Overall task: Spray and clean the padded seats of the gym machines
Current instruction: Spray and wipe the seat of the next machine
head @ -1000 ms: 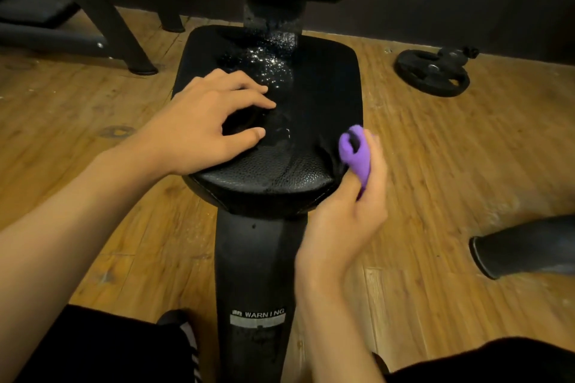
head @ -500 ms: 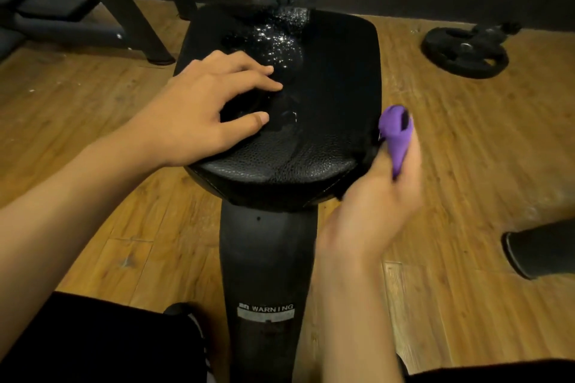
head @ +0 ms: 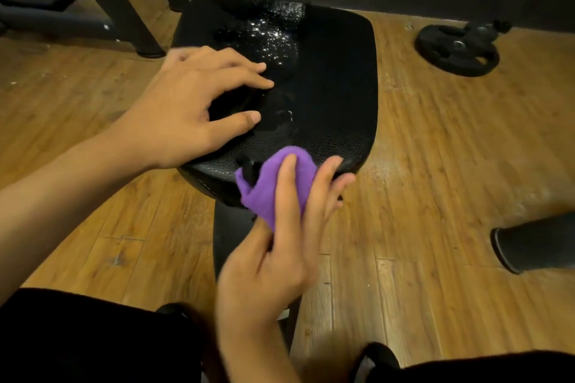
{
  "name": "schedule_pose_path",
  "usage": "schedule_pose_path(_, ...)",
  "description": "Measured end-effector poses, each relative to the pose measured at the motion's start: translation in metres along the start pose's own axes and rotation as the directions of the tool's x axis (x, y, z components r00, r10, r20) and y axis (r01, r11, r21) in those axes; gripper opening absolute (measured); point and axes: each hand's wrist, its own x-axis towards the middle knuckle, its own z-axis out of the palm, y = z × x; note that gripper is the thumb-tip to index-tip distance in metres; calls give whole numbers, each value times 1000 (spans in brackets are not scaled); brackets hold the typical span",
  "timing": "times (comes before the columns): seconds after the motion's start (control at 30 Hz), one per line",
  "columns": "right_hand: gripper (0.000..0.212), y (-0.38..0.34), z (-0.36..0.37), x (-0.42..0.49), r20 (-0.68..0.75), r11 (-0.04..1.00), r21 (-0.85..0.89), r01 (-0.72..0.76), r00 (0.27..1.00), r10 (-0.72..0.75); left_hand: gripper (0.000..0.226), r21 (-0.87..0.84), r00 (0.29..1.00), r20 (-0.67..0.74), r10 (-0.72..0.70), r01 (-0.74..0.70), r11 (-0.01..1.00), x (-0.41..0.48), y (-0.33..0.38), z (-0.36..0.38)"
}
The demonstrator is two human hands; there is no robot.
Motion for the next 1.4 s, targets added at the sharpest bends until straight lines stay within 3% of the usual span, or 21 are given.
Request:
schedule_pose_path(0.07, 39, 14, -15, 11, 46, 992, -21, 121, 992, -120, 56, 32, 1000, 18, 0, -1, 999, 0, 1, 0)
schedule_pose_path(0.2, 55, 30, -35, 31, 153, 947, -122, 297, 948, -278, 59, 56, 999, 35, 10, -12, 998, 0, -1, 0)
schedule_pose_path(0.4, 36, 45, -50, 48, 380, 753, -207, 625, 761, -526, 69, 64, 993, 106, 48, -55, 996, 3, -8, -6)
schedule_pose_path(0.47, 44, 46, -56, 51, 501, 632, -182, 753, 624, -600, 72, 97, 985, 148, 84, -99, 990, 5, -14, -10)
schedule_pose_path(0.6, 42, 28, -54, 83, 698, 385, 18, 923, 264, -665, 69, 105, 964, 210, 164, -189, 976, 9, -32, -14)
schedule_pose_path(0.7, 32, 2, -20, 74, 789, 220, 125, 968, 37, -613, 60, 71, 960, 204, 192, -210, 975, 9, -39, -11)
schedule_pose_path(0.77, 39, -4, 9, 56, 840, 61, 112, 992, -62, -539, 56, 54, 961, 207, 185, -200, 978, 8, -42, -11)
schedule_pose_path(0.87, 42, -4, 29, 49, 894, -39, 79, 996, -88, -440, 57, 57, 960, 210, 186, -202, 978, 8, -41, -10)
schedule_pose_path(1.03, 35, -15, -26, 89, 866, 14, 203, 979, -173, -469, 65, 96, 963, 193, 186, -207, 974, 5, -42, -7)
schedule_pose_path(1.23, 37, 16, -97, 155, 903, 142, 177, 974, -104, -416, 63, 74, 972, 169, 166, -180, 981, 6, -41, -5)
schedule_pose_path(1.4, 34, 5, -60, 117, 844, 140, 224, 965, -120, -523, 60, 59, 975, 163, 152, -163, 985, 5, -39, -6)
